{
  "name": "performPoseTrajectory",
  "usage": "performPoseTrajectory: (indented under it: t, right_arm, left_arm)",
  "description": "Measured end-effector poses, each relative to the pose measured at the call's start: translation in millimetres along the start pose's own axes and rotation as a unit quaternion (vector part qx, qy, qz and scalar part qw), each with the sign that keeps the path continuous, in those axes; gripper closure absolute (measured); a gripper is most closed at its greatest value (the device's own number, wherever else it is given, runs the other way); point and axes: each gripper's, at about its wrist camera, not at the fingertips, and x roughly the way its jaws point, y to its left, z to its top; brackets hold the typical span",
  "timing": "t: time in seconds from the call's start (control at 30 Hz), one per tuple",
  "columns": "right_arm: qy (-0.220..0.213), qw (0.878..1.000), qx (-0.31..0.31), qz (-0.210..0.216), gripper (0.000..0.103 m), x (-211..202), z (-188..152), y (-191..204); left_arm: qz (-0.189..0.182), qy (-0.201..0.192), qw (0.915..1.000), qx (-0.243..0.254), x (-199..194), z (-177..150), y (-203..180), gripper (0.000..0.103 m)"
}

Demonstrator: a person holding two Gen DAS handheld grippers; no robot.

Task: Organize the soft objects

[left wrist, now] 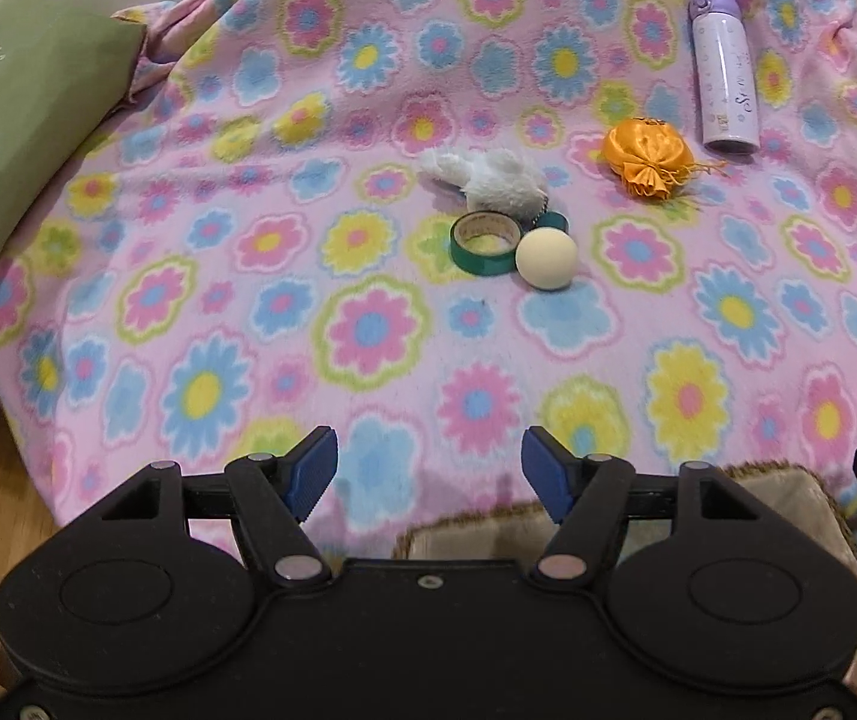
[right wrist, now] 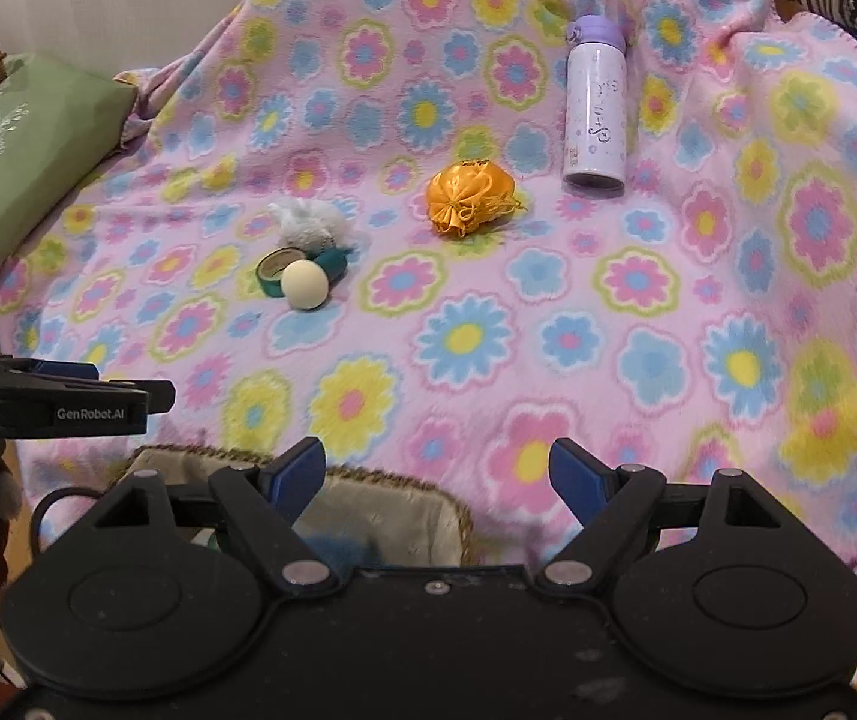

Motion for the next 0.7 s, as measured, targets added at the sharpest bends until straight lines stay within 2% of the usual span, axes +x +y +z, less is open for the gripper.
performPoseTrajectory:
  t: [0.23,0.37,0.7]
  right_arm:
    - [0.004,1.000,0.002,0.001,0.021,27.7,21.4,-2.7]
    - [0.003,1.000,0.002,0.005,0.021,43.9,33.0,-1.3]
    - [-0.019,1.000,0.001,-0.002,0.020,103.9,65.2,-5.1]
  left_arm:
    - [0.003,0.003,1.0000,0.008,34.5,22.4,-2.3,0.037]
    - [-0.011,-0.001,0.9999,-0.007,49.4,38.6,0.6,0.037]
    - [-0.018,-0.055,0.9980,-0.025,81.6,83.0,1.8,0.035]
